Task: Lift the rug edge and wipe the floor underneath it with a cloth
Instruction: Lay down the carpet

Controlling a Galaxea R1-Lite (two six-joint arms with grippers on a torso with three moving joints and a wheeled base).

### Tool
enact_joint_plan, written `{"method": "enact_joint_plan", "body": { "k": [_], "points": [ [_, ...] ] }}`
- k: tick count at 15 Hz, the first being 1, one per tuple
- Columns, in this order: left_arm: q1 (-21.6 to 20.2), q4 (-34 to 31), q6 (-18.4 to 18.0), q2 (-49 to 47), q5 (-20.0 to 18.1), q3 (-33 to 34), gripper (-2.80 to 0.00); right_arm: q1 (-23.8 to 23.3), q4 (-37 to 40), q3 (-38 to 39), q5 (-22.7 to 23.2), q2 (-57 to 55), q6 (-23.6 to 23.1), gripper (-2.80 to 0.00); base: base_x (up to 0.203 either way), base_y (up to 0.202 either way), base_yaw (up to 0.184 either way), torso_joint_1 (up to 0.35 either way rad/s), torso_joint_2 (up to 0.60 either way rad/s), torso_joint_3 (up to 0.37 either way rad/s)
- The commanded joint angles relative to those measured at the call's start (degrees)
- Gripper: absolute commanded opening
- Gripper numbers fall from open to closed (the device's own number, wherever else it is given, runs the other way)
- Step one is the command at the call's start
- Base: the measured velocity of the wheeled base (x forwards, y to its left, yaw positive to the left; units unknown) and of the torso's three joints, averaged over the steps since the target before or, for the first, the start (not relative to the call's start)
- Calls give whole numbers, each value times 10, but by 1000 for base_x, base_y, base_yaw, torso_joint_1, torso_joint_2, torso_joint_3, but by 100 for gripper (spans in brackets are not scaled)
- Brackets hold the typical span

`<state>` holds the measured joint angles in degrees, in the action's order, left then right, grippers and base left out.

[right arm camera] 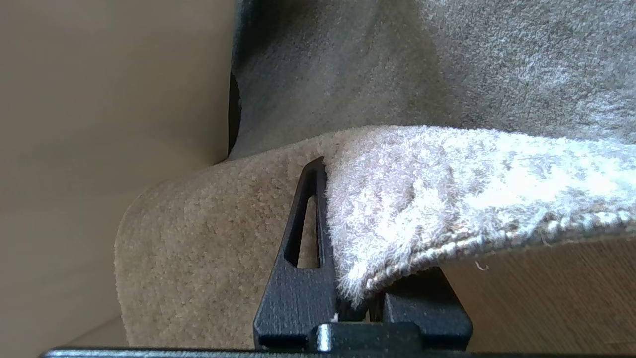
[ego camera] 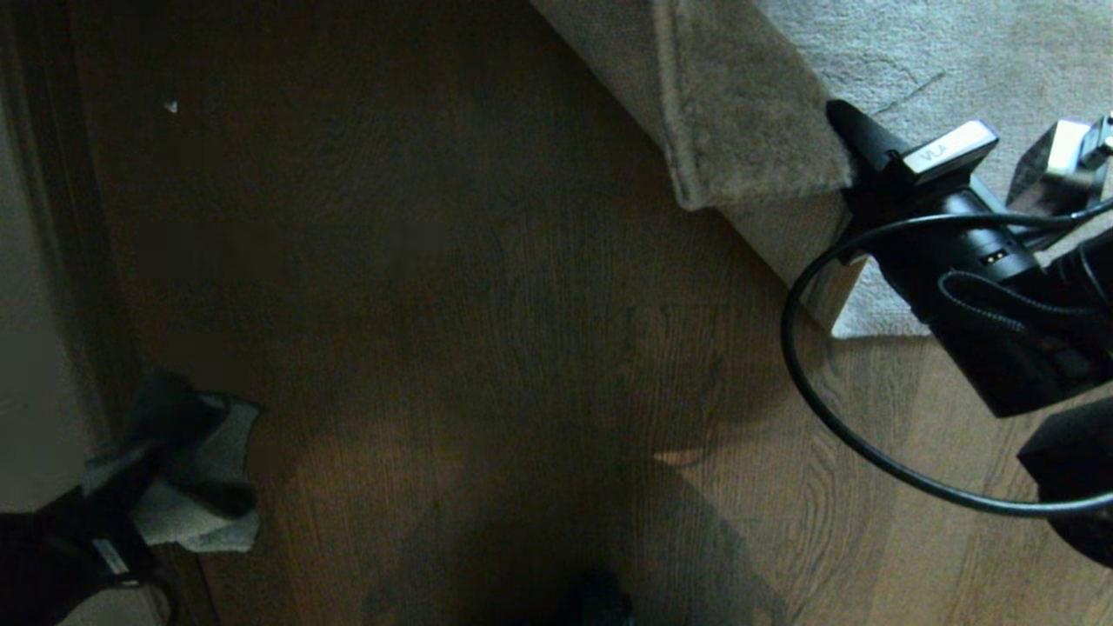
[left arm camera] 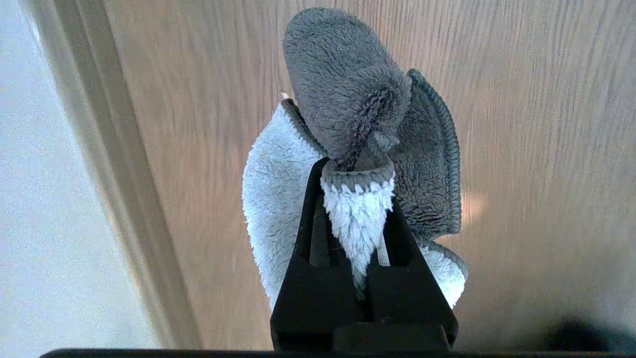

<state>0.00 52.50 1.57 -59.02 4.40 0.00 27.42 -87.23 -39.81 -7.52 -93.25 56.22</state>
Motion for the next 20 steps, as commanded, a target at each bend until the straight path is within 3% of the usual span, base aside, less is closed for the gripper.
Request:
{"method": "enact_joint_plan", "body": {
  "k": [1, 12, 20],
  "points": [
    [3, -104, 1, 108, 0, 0, -280, 0, -27, -2, 0, 1, 3, -280, 0, 0, 0, 0, 0, 0],
    [5, -534, 1, 544, -43, -8, -280, 1, -27, 2, 1, 1, 2, -280, 0, 0, 0, 0, 0, 0],
    [4, -547, -3, 590, -47, -9, -280, 0, -27, 2, 1, -2, 0, -280, 0, 0, 0, 0, 0, 0]
  ]
}}
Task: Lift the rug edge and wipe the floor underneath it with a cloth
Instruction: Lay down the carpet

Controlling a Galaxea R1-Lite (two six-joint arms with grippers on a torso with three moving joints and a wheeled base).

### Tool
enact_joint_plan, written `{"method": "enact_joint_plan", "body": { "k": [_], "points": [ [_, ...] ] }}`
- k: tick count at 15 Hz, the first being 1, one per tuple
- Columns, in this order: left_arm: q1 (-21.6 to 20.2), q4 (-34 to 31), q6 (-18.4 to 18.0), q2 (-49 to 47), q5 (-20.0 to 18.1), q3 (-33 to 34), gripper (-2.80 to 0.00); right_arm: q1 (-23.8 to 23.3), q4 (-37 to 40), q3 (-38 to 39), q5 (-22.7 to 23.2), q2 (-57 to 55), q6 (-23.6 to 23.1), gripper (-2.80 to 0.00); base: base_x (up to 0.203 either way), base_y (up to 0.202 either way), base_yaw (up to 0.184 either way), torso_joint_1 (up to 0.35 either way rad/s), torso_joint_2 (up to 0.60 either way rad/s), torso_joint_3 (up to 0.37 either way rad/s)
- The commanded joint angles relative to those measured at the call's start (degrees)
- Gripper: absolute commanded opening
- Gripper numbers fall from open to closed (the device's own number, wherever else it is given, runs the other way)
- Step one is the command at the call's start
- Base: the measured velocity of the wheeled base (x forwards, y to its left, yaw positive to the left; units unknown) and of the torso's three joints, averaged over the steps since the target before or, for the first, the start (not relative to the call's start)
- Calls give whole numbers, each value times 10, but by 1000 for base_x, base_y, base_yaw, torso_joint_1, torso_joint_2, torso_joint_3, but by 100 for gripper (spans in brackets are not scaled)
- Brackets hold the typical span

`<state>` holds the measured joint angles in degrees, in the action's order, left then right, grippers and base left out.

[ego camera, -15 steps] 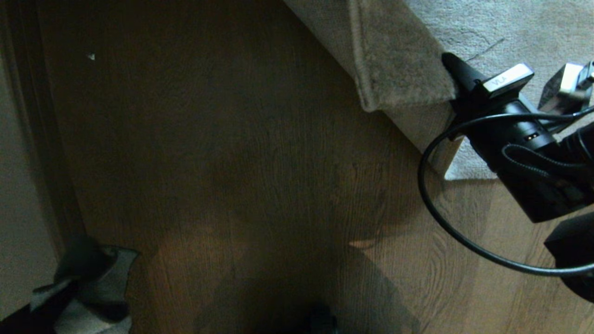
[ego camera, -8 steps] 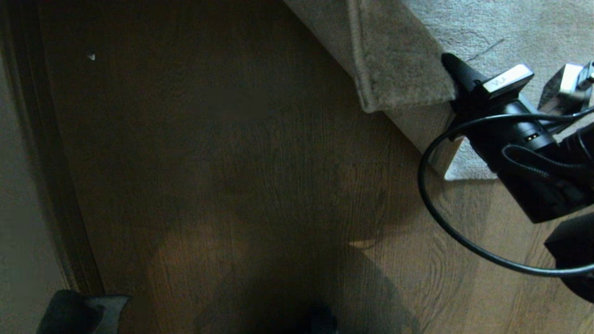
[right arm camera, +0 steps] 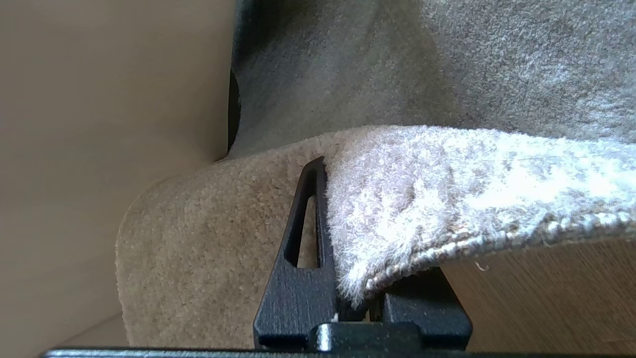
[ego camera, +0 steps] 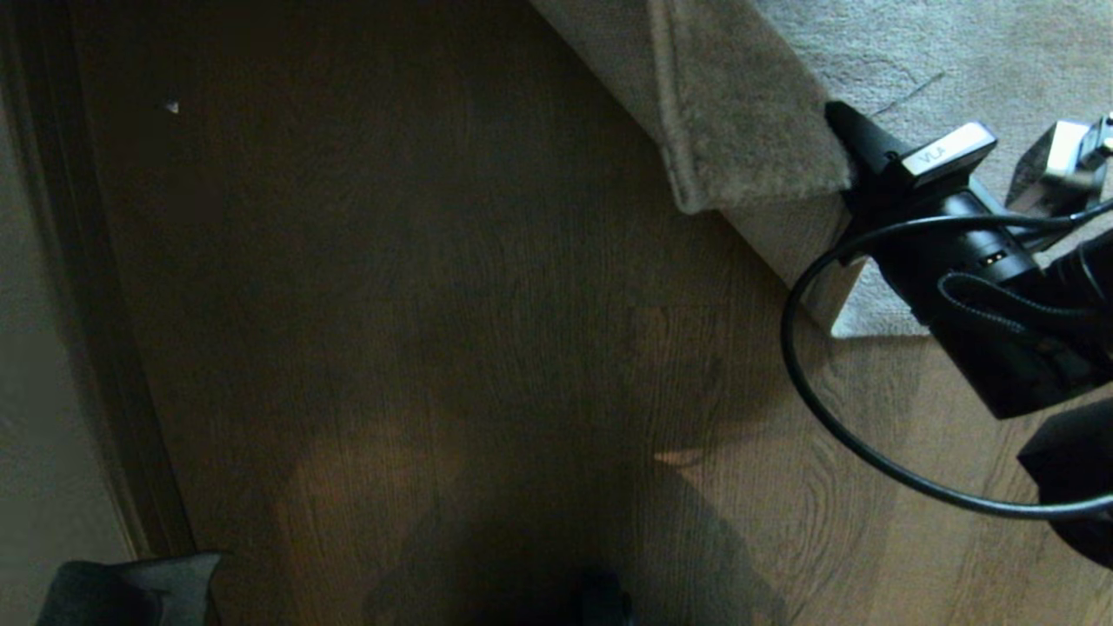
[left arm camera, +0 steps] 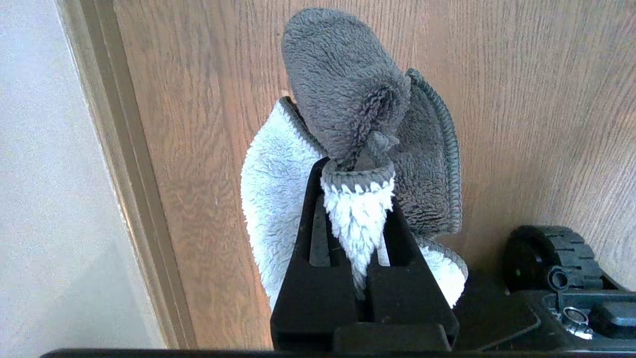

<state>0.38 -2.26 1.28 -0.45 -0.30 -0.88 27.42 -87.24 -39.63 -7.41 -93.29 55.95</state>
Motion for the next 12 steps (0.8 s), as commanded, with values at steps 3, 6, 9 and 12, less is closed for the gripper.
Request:
{"method": "enact_joint_plan", "body": {
  "k": [3, 6, 9, 12],
  "points": [
    [1, 1, 1, 4, 0, 0, -280, 1, -27, 1, -1, -4, 4, -280, 0, 0, 0, 0, 0, 0],
    [0, 1, 2, 4, 0, 0, -280, 2, -27, 0, -1, -9, 3, -280, 0, 0, 0, 0, 0, 0],
    [0, 1, 3, 4, 0, 0, -280, 2, -27, 0, -1, -13, 3, -280, 0, 0, 0, 0, 0, 0],
    [1, 15, 5, 4, 1, 4, -280, 2, -27, -1, -1, -11, 3, -280, 0, 0, 0, 0, 0, 0]
  ]
}}
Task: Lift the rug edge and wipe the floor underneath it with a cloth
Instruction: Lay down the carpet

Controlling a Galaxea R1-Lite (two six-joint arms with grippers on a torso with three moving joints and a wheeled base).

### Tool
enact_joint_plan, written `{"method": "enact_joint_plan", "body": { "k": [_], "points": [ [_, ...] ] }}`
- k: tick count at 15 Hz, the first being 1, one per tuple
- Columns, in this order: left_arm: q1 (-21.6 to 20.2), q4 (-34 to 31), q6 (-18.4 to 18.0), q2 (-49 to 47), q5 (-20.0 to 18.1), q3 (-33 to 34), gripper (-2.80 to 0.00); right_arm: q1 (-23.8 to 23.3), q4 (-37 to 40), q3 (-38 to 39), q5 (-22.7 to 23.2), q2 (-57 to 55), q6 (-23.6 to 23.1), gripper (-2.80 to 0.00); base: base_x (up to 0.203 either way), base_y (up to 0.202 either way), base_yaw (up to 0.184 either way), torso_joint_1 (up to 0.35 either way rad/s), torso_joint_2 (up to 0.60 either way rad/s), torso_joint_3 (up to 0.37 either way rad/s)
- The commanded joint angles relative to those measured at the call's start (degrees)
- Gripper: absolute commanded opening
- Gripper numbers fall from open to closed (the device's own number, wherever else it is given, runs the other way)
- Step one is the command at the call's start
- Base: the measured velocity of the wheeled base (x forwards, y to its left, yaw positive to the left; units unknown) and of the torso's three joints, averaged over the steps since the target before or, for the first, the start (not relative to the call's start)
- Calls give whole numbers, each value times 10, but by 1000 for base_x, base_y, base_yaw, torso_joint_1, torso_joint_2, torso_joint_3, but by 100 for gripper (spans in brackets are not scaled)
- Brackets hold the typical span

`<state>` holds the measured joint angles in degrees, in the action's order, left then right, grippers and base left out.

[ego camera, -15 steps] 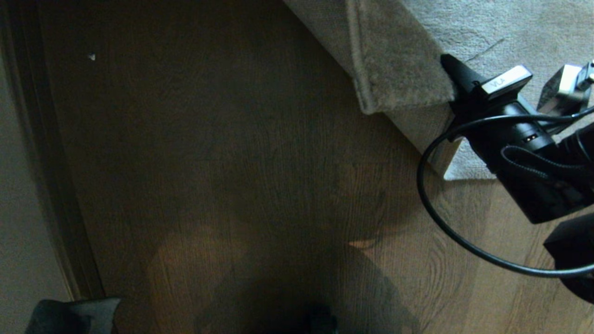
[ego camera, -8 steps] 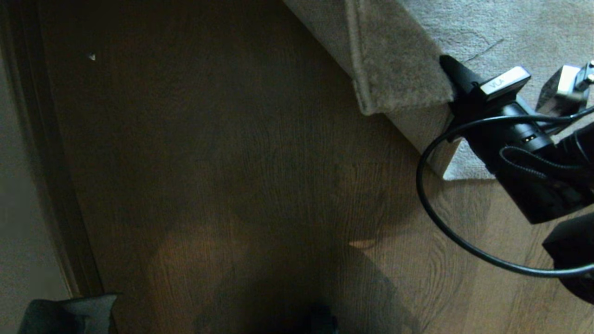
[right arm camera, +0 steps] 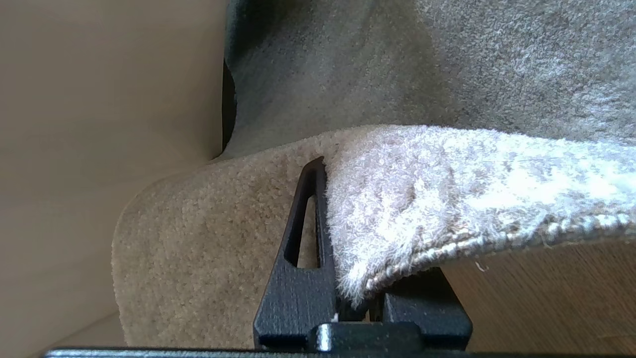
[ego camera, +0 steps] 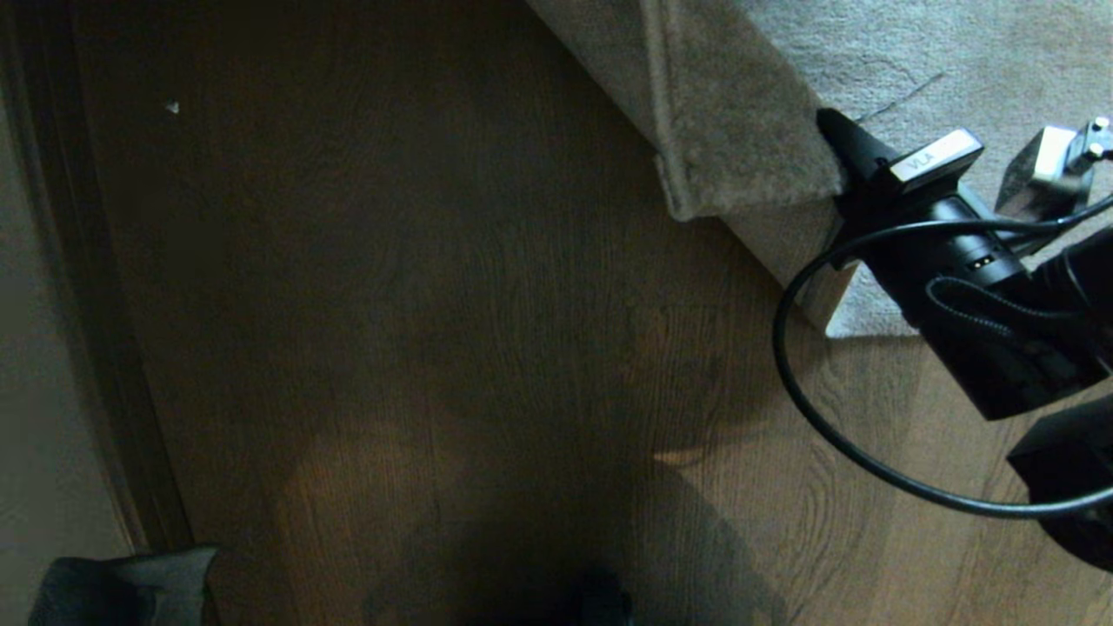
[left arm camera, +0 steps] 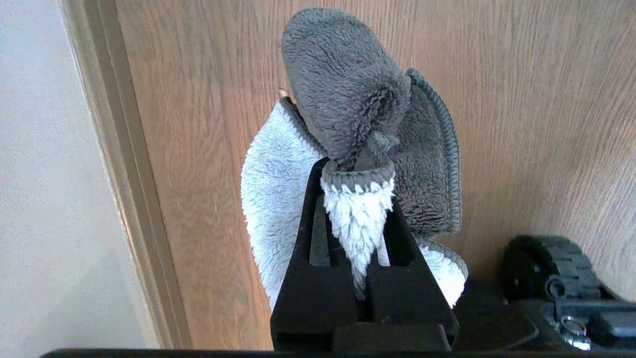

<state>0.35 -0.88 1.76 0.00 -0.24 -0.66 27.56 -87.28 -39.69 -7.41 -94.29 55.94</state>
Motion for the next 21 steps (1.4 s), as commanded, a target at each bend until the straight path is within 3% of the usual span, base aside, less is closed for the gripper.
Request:
{"method": "enact_joint_plan", "body": {
  "k": [1, 21],
  "points": [
    [0, 2, 0, 0, 1, 2, -280, 0, -27, 1, -1, 0, 3, -280, 0, 0, 0, 0, 0, 0],
    [0, 11, -1, 0, -2, 7, -280, 18, -27, -2, -1, -9, 2, -280, 0, 0, 0, 0, 0, 0]
  ]
}}
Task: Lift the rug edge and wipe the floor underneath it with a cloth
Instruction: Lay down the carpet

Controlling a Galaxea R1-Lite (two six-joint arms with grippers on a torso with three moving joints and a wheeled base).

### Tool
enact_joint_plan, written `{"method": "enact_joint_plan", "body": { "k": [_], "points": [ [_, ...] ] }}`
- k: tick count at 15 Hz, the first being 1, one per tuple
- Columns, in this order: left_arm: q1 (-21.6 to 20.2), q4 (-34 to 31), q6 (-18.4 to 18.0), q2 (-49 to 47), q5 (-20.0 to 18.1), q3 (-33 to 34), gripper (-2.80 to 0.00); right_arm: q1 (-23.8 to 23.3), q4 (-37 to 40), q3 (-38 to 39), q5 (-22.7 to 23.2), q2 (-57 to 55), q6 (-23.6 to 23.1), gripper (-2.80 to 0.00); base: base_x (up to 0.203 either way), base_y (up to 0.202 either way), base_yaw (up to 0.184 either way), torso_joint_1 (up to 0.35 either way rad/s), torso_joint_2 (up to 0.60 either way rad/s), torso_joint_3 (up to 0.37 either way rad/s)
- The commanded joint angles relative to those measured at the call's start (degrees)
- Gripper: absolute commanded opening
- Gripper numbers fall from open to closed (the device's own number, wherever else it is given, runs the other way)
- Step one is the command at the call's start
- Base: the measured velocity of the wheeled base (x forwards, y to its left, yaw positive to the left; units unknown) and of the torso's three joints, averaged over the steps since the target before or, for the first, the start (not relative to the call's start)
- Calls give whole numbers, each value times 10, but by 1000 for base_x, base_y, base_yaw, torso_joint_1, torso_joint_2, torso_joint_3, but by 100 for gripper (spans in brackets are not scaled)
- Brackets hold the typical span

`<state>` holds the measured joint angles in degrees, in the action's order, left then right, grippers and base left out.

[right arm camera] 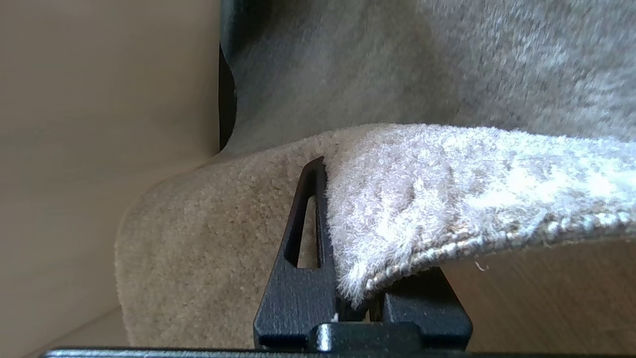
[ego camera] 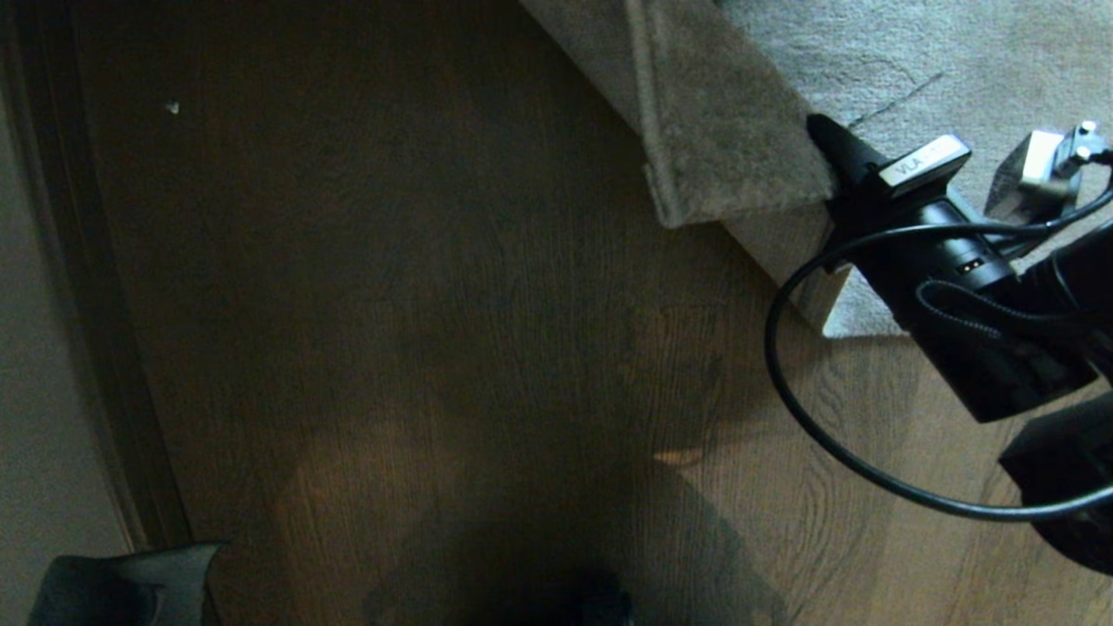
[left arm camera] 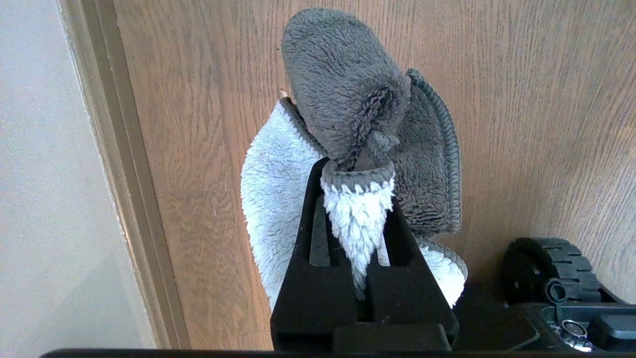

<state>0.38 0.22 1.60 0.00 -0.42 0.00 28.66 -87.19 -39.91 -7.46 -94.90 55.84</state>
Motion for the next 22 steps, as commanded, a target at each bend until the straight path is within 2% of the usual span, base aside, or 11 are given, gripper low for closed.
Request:
{"method": "enact_joint_plan", "body": {
  "k": [1, 7, 17, 18, 22],
  "points": [
    [0, 0, 1, 0, 0, 0, -280, 15, -28, 0, 0, -2, 4, -280, 0, 0, 0, 0, 0, 0],
    [0, 0, 2, 0, 0, 0, -280, 54, -28, 0, -4, -4, 5, -280, 0, 0, 0, 0, 0, 0],
    [0, 0, 1, 0, 0, 0, -280, 76, -28, 3, -10, -17, 15, -280, 0, 0, 0, 0, 0, 0],
    [0, 0, 1, 0, 0, 0, -280, 76, -28, 3, -10, -21, 15, 0, 0, 0, 0, 0, 0, 0],
    [0, 0, 2, 0, 0, 0, -280, 77, -28, 5, -10, -24, 16, 0, 0, 0, 0, 0, 0, 0]
  ]
}}
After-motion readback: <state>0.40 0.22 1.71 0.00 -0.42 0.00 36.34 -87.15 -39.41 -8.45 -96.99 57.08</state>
